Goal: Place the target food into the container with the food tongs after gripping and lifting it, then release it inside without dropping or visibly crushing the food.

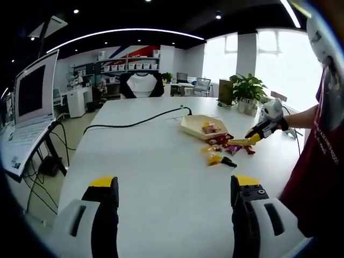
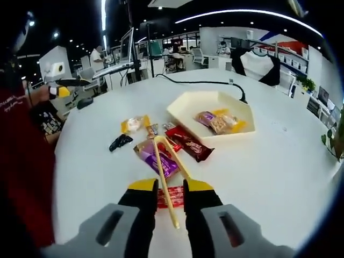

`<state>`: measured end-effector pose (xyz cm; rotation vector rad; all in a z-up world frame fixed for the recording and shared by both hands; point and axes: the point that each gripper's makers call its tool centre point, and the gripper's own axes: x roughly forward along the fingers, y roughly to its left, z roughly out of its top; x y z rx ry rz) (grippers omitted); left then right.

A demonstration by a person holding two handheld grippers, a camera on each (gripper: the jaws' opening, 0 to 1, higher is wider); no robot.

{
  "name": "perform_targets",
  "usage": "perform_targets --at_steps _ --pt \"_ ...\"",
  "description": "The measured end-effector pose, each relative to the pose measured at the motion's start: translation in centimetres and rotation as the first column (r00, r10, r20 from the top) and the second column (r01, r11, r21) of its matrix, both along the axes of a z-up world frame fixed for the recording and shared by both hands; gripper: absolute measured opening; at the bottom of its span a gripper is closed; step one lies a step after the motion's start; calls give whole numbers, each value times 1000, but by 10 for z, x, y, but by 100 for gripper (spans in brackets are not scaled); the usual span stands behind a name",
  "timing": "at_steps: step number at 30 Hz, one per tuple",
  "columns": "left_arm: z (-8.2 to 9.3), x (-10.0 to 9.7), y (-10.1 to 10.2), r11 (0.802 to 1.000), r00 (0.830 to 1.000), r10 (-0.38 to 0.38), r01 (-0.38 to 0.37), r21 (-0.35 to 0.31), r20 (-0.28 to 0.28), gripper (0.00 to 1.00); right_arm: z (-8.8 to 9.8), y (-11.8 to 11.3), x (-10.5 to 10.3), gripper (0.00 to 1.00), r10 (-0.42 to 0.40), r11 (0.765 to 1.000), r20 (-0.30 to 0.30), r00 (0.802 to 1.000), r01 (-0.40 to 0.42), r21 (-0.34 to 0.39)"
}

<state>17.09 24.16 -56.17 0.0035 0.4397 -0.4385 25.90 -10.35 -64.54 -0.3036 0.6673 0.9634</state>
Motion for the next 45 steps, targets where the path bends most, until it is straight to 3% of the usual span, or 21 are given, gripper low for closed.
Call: perform_targets --at_steps 5,6,7,8,9,13,18,20,22,24,26,29,31,32,34,35,37,39,43,44,45 --pt "-2 0 -3 1000 1000 -10 10 6 -5 91 -10 3 -10 11 114 987 45 992 -108 -118" --pt "-2 0 -3 1000 1000 -11 11 4 -3 91 -12 4 -12 6 142 979 58 988 -132 -156" --pt "-2 0 -3 1000 1000 -11 11 0 -1 91 -14 0 -6 0 184 957 133 974 -146 -249" --pt "-1 1 -4 1000 1000 -11 11 -3 2 91 -12 9 -9 0 257 946 156 954 -215 -243" --pt "-1 1 -4 1000 1000 -11 11 -3 5 91 -15 6 -12 0 164 967 86 983 -143 -210" --pt "3 2 -4 1000 1000 -11 11 -15 27 91 -5 7 -10 0 160 967 126 979 -130 -217" --pt "8 1 -6 998 999 -20 22 -58 34 89 29 14 -7 0 72 992 159 985 -55 -113" --pt "21 3 -16 992 997 -45 53 -118 69 86 58 29 -12 0 2 1000 142 990 -6 23" --pt "38 4 -28 975 990 -81 102 -198 115 84 87 51 -22 0 -30 985 93 995 14 174" --pt "54 5 -43 943 980 -132 171 -286 150 79 120 78 -37 0 0 956 110 994 -32 290" --pt "72 7 -62 891 963 -203 257 -375 178 76 146 100 -50 0 20 924 122 992 -65 378" --pt "107 13 -89 814 917 -297 389 -431 266 72 184 132 -68 0 41 851 127 991 -101 515" --pt "132 14 -102 755 884 -337 460 -467 325 72 214 154 -84 0 69 773 127 990 -133 621" --pt "149 15 -110 711 858 -364 508 -486 363 72 221 159 -88 0 72 751 136 988 -143 644" --pt "169 15 -117 660 825 -390 560 -501 408 72 234 169 -96 0 81 699 134 988 -152 699" --pt "181 16 -120 629 807 -402 586 -510 432 71 238 173 -97 0 66 689 153 986 -156 708" --pt "198 18 -123 590 782 -418 621 -516 462 69 243 179 -104 0 69 679 177 982 -176 713" --pt "207 18 -126 564 768 -439 640 -522 467 67 253 184 -114 0 81 638 183 980 -191 746" --pt "218 8 -137 511 732 -493 681 -524 470 63 266 188 -127 0 101 611 213 972 -229 757" --pt "219 7 -138 506 728 -497 685 -524 472 62 268 189 -129 0 101 608 216 971 -233 759" --pt "224 2 -141 484 713 -507 700 -525 484 59 270 189 -130 0 104 603 217 971 -235 762"
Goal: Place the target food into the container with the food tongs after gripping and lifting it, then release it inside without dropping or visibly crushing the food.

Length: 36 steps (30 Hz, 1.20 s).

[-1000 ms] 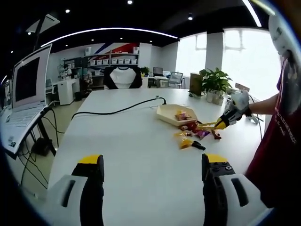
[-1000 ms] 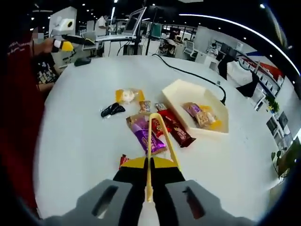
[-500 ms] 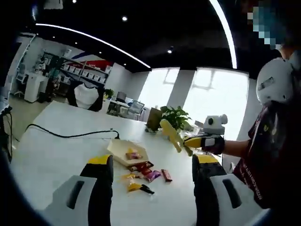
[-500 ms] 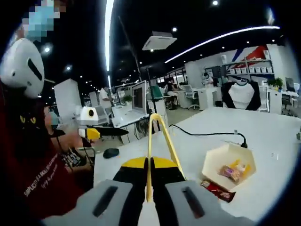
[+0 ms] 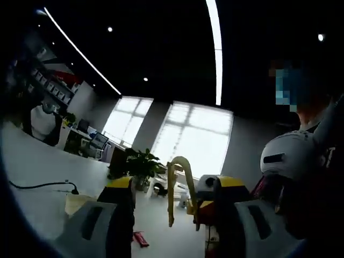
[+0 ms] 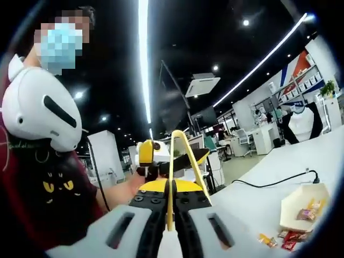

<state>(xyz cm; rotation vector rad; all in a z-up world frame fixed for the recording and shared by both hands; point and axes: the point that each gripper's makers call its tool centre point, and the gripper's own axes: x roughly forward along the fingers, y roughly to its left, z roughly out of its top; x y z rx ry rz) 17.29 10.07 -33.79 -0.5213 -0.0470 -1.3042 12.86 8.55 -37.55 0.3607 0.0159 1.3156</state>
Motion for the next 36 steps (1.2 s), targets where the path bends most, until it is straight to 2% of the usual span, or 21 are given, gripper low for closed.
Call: perform_targets --at_steps 3,7,8,9,11,12,13,14,16,19,21,22,24,27,28,30,33,34,36 --pt "9 -13 -7 997 997 -70 71 -18 9 50 7 1 -7 0 15 1000 7 1000 -16 26" --pt "12 -19 -17 995 995 -96 95 23 37 44 13 1 -15 0 27 999 25 999 -28 47" --pt "12 -19 -19 995 994 -96 94 36 47 41 15 1 -17 0 31 998 25 999 -33 52" --pt "12 -20 -20 995 993 -96 93 44 62 32 16 0 -18 0 32 998 24 999 -34 58" --pt "15 -25 -20 993 990 -116 114 30 76 23 17 -2 -18 0 25 998 25 999 -27 58" --pt "19 -28 -20 994 990 -107 106 15 95 23 18 -4 -19 0 27 998 24 999 -28 64" --pt "20 -29 -21 996 985 -85 81 31 149 22 20 -5 -19 0 23 997 15 1000 -25 79" --pt "21 -33 -21 995 985 -99 95 34 140 22 19 -5 -19 0 26 997 11 1000 -27 73" --pt "22 -36 -21 994 981 -106 99 52 160 22 20 -4 -22 0 29 997 21 999 -30 68" --pt "21 -37 -20 991 974 -116 99 95 194 22 17 -6 -20 0 2 1000 82 997 -3 5" --pt "20 -35 -18 989 971 -110 86 121 211 21 5 -13 -14 0 -22 997 70 997 27 -79" --pt "19 -34 -15 984 970 -119 87 154 214 21 -4 -17 -9 0 -43 990 64 997 51 -131" --pt "18 -33 -14 978 963 -126 80 193 238 21 -12 -23 -2 2 -65 981 66 996 76 -177" --pt "15 -30 -12 968 959 -139 78 240 248 21 -10 -22 -3 23 -14 989 2 1000 14 -146" --pt "12 -28 -13 963 958 -142 75 260 249 21 -9 -21 -3 35 -8 990 1 1000 8 -144" --pt "4 -25 -15 946 955 -155 69 317 254 21 -12 -14 -1 44 12 981 47 999 -3 -194" --pt "3 -26 -22 929 950 -189 91 359 249 21 -17 -2 4 43 39 968 94 995 -15 -250" --pt "2 -27 -24 922 951 -205 108 373 233 21 -21 1 5 43 56 962 97 994 -28 -271" --pt "5 -28 -30 911 943 -222 109 398 249 21 -28 7 4 41 102 947 91 991 -69 -314"
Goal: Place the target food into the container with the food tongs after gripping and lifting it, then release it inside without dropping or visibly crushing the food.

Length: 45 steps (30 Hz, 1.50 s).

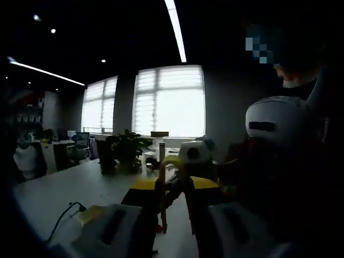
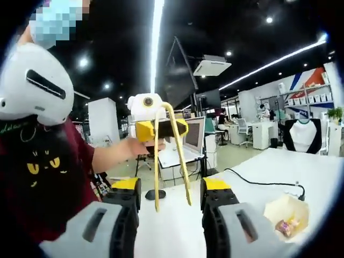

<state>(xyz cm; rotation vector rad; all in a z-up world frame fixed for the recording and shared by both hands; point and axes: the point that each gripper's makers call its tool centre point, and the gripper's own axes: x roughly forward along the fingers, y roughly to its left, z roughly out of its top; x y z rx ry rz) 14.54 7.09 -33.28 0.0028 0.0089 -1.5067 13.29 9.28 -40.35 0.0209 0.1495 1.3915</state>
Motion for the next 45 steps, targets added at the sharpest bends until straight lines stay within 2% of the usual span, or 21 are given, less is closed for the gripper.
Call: perform_targets --at_steps 4,9,12,15,17,19,21,25,27,29,33,35,36,37,38,40,41,42,43,44,45 --pt "1 -3 -13 995 998 -59 57 84 28 21 -1 8 -3 40 59 998 35 998 -59 -10" --pt "7 -13 -22 988 992 -125 122 98 25 21 6 2 0 30 60 998 81 995 -62 22" --pt "11 -13 -24 987 990 -140 137 83 30 21 9 -2 -1 29 54 997 60 997 -57 47" --pt "8 -5 -28 988 990 -137 135 75 19 21 3 -4 7 25 -28 999 29 999 28 24" --pt "-2 2 -35 985 993 -121 121 120 -4 22 -4 -3 13 24 -77 997 30 997 77 -7" --pt "-9 7 -40 979 993 -103 93 183 49 22 -9 -6 25 23 -154 988 43 987 154 -1" --pt "-5 11 -42 982 993 -86 70 174 83 23 -5 -8 31 23 -205 978 36 978 203 48" --pt "-7 19 -36 982 991 -50 26 185 125 29 -5 -19 41 24 -343 934 44 938 336 120" --pt "-7 24 -29 984 992 -17 -5 177 126 31 -8 -23 43 24 -386 908 -28 922 385 168" --pt "-7 34 -17 985 991 52 -72 158 127 32 -13 -35 52 24 -456 865 -83 886 463 195" --pt "-14 48 7 976 980 183 -191 106 77 32 -22 -64 66 24 -556 801 -95 825 563 201" --pt "-26 53 22 964 967 254 -255 76 22 32 -34 -93 80 25 -644 731 -141 752 660 174" --pt "-33 56 28 956 958 287 -286 70 -2 32 -36 -99 83 26 -664 713 -149 733 680 170" --pt "-49 61 40 933 933 356 -352 73 -54 31 -46 -122 96 26 -750 628 -162 642 767 130" --pt "-61 65 49 907 906 417 -409 98 -78 29 -58 -138 104 26 -801 566 -184 570 821 78" --pt "-79 64 65 865 866 497 -491 101 -50 30 -86 -171 116 24 -862 447 -275 425 894 -19" --pt "-78 57 67 871 870 491 -488 55 -47 32 -86 -184 119 25 -875 396 -297 383 918 19" --pt "-75 49 69 872 869 487 -490 -10 -89 34 -84 -209 121 25 -919 289 -260 296 955 67" --pt "-76 47 73 863 859 498 -504 -25 -120 34 -86 -222 121 25 -944 244 -213 252 968 65" --pt "-80 47 81 843 836 527 -537 -32 -150 34 -93 -231 120 25 -956 223 -186 227 974 43" --pt "-81 48 84 836 829 538 -548 -30 -151 34 -95 -233 119 25 -957 219 -187 222 975 37"
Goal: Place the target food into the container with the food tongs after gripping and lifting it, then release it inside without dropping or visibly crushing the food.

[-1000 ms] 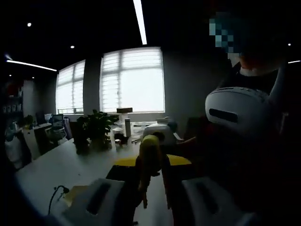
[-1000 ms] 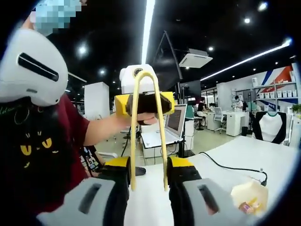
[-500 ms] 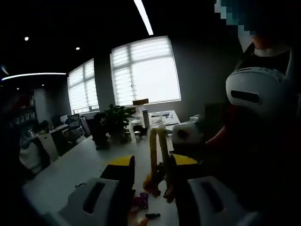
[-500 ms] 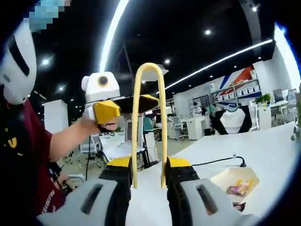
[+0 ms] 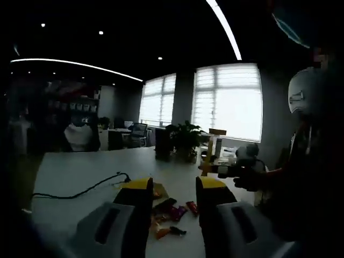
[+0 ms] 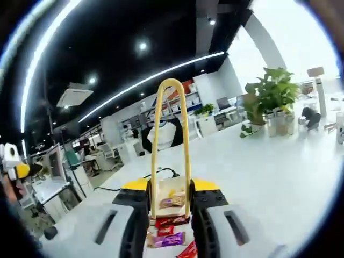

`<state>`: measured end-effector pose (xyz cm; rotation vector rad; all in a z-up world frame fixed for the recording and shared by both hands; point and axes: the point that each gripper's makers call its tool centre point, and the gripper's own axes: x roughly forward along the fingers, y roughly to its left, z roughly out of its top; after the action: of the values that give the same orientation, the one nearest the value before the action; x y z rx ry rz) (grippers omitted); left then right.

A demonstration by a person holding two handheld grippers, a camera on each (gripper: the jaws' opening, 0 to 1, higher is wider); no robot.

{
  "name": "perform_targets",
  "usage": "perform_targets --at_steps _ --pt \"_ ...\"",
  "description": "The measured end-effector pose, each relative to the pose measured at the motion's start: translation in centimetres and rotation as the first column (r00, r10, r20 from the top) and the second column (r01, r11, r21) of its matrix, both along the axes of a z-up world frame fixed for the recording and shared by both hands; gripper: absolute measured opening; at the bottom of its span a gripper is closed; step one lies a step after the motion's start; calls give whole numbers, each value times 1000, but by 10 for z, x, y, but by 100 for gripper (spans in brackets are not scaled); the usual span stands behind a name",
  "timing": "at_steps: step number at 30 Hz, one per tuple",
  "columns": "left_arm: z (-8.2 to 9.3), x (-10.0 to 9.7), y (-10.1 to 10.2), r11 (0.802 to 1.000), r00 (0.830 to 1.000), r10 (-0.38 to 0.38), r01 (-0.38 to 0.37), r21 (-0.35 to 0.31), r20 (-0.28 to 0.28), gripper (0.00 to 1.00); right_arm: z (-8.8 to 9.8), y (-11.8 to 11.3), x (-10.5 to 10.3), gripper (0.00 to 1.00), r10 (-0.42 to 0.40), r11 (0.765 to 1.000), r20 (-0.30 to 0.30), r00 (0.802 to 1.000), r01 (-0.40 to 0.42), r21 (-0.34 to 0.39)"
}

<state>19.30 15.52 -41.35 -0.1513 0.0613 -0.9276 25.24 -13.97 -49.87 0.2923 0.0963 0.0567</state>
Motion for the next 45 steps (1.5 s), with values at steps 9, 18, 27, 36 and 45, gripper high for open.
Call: perform_targets --at_steps 9,18,27,36,45 --pt "-23 15 49 976 977 210 -208 59 -43 35 -79 -12 7 23 -155 988 -118 981 155 -6" --pt "-31 3 68 973 972 221 -214 87 -80 33 -134 -17 0 21 -175 982 -184 967 186 41" --pt "-21 2 59 975 982 187 -180 128 -42 34 -134 -2 7 23 -158 987 -174 972 161 0" --pt "-34 -7 59 975 979 194 -185 127 -66 35 -123 3 11 22 -142 989 -154 978 147 21" --pt "-38 -12 74 966 969 234 -222 135 -81 35 -120 10 30 23 -139 988 -145 980 147 48"
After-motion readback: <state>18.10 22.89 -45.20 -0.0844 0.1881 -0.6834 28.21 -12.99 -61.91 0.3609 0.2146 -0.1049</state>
